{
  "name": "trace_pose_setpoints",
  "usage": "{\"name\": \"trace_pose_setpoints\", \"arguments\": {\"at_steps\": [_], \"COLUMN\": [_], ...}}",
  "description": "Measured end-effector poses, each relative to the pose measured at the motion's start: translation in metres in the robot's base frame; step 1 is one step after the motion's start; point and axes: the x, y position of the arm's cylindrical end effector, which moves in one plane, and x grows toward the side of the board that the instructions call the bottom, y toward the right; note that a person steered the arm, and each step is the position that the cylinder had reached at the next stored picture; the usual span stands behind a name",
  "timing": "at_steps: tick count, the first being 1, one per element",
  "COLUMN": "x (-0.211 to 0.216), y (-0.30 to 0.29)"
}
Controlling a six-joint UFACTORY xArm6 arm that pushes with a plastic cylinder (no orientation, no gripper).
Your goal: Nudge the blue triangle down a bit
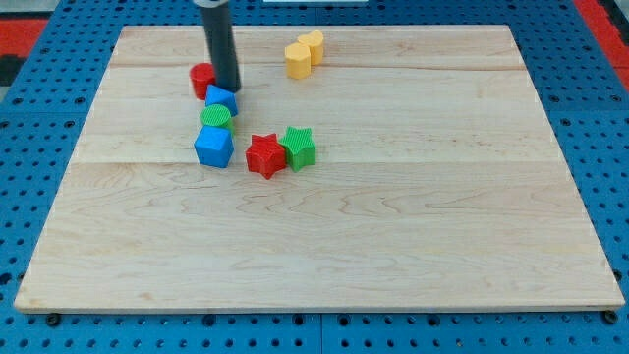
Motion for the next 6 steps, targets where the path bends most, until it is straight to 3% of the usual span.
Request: {"name": "trace_pose_setpoints", "arguments": {"at_steps": [2,6], "x": [-0.010,0.008], "y": [-0.062,0.037]}}
